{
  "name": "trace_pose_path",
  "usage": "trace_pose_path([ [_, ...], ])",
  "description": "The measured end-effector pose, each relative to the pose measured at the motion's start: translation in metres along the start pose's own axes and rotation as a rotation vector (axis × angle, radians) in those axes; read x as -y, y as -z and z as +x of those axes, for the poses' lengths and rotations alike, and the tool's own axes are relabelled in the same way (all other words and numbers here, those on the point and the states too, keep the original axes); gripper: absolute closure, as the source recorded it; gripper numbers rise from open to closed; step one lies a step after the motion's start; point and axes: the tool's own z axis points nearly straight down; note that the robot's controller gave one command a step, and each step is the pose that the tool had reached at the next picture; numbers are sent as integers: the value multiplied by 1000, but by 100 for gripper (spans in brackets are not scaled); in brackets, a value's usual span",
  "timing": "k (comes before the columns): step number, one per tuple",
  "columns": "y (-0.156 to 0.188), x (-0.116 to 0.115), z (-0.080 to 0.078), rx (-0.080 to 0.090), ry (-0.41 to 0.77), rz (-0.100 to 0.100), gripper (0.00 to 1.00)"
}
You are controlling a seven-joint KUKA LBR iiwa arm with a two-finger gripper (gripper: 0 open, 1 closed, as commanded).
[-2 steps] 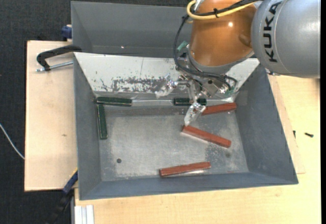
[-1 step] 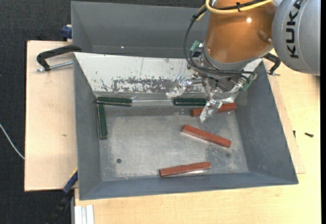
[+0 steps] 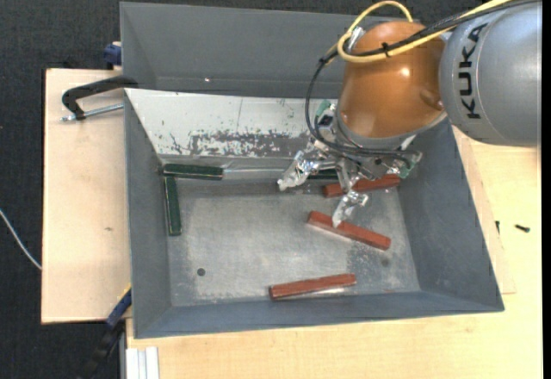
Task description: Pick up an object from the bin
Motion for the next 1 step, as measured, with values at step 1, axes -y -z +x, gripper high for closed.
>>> trace_pose_path([
  [1,-56,14,37,-3,54,-4,0],
])
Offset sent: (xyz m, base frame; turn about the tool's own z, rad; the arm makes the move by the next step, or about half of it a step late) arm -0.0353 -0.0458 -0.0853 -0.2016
